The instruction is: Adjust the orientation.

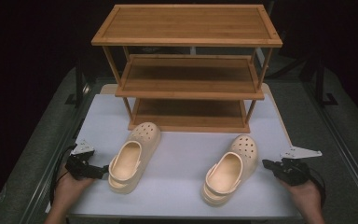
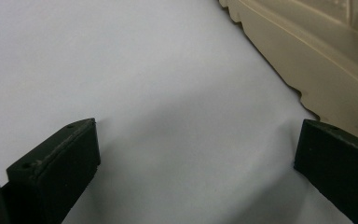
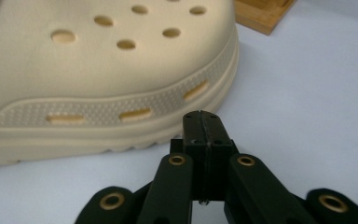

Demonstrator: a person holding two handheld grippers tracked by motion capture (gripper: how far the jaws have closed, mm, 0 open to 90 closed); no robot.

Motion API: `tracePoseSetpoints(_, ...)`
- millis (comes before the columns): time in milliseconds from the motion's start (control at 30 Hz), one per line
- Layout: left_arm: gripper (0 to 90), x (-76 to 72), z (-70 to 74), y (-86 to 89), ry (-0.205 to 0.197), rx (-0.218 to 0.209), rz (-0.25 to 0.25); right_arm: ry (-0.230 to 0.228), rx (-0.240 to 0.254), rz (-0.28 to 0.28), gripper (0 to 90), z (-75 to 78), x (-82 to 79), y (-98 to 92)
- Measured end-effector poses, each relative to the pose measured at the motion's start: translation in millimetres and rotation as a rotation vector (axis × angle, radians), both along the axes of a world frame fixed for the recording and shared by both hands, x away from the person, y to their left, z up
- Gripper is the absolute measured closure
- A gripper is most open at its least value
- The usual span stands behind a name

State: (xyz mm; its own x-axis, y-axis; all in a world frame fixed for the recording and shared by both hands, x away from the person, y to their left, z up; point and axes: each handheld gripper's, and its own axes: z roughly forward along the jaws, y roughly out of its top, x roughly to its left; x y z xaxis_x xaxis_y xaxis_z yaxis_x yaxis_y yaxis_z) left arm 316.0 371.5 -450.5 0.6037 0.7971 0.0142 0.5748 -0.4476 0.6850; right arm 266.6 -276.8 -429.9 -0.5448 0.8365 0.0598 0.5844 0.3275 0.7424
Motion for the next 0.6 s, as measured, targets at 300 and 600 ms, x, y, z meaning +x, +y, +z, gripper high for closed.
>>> tracePoseSetpoints(300, 0.0, 0.1, 0.0, 0.0, 0.002, -0.001, 0.0, 0.016, 0.002, 0.028, 89.9, 5.5, 14.0, 5.3)
tracePoseSetpoints(600, 0.0, 0.1, -0.1, 0.0, 0.002, -0.002, 0.001, 0.038, -0.004, 0.032, 89.9, 3.4, 21.3, 5.6)
